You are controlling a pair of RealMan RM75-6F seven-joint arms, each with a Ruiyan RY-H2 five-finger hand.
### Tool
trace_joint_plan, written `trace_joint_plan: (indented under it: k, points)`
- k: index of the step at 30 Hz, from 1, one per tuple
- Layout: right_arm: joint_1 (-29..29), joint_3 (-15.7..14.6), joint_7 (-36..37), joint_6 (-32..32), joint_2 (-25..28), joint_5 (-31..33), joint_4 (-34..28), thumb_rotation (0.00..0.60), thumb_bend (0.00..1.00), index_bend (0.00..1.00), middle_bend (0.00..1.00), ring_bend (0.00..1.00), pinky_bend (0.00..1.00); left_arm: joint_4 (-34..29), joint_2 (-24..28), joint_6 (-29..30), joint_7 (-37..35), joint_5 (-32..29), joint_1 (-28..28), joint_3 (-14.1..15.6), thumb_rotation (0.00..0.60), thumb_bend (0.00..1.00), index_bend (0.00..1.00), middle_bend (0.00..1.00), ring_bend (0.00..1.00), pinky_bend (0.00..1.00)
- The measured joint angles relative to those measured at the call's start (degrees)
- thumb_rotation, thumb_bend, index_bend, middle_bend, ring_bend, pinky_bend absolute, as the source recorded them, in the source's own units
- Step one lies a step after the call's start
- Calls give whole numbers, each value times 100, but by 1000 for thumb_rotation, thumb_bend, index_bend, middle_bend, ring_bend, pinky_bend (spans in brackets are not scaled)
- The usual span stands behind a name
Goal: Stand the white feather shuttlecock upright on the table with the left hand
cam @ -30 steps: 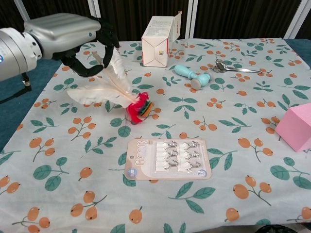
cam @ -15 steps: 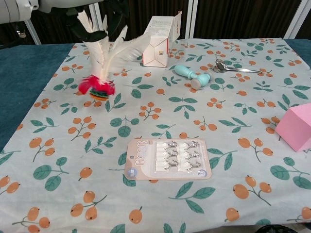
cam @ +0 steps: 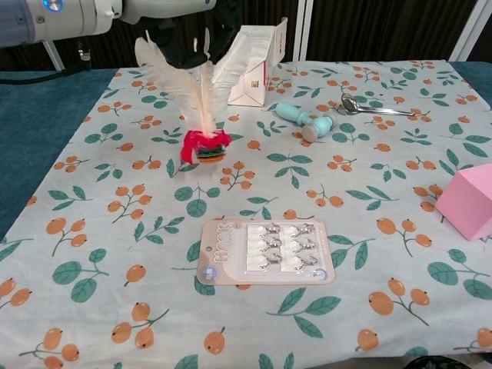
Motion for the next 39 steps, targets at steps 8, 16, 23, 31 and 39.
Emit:
trace_joint_plan:
  k: [8,16,23,31,39]
  points:
    - [-7,7,19,19,8,3,6,600,195,0,78,31,136,136,-212,66,212,-212,-189,115,600,485,581,198,0,0]
    - [-13,13,32,28,22,9,-2,600,195,0,78,32,136,196,-286,140,267,-248,-207,332,600,430,486,180,0,0]
    - [-15,17,32,26,26,22,-10,600,194,0,78,31,136,138,-284,169,266,-266,-239,429,600,328,222,146,0,0]
    - [-20,27,37,35,31,35,-18,600,194,0,78,32,136,-58,-222,313,215,-265,-278,389,600,309,67,116,0,0]
    - [-16,24,32,24,28,35,-14,600,195,0,78,31,136,-325,-35,561,104,-193,-299,202,600,309,52,98,0,0]
